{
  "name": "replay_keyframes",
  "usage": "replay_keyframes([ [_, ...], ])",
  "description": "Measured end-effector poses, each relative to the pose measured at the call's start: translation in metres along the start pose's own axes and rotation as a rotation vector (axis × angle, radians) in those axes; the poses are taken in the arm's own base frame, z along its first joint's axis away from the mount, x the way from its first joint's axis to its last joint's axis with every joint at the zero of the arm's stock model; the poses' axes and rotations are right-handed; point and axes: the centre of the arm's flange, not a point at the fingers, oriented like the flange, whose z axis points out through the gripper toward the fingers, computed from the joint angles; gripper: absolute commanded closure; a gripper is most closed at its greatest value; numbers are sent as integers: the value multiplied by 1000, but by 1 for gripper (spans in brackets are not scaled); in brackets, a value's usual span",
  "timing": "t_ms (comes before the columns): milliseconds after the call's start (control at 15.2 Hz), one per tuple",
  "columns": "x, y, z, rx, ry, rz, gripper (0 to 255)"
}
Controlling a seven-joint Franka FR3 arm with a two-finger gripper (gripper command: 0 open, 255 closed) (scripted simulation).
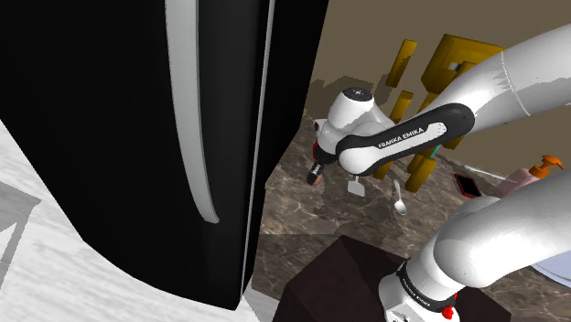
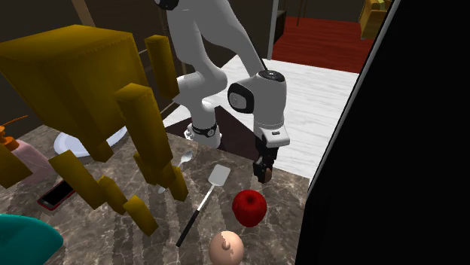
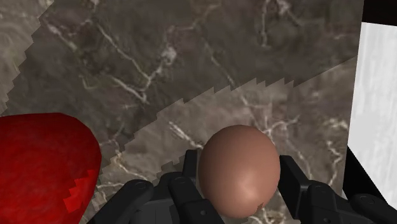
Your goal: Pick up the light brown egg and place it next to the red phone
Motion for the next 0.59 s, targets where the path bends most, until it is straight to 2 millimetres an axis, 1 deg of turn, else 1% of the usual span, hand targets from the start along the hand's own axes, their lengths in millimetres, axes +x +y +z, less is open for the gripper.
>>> replay_keyframes([
  [462, 0, 0, 0, 0, 0, 0, 255],
  [594, 1, 1, -6, 0, 0, 0, 255],
])
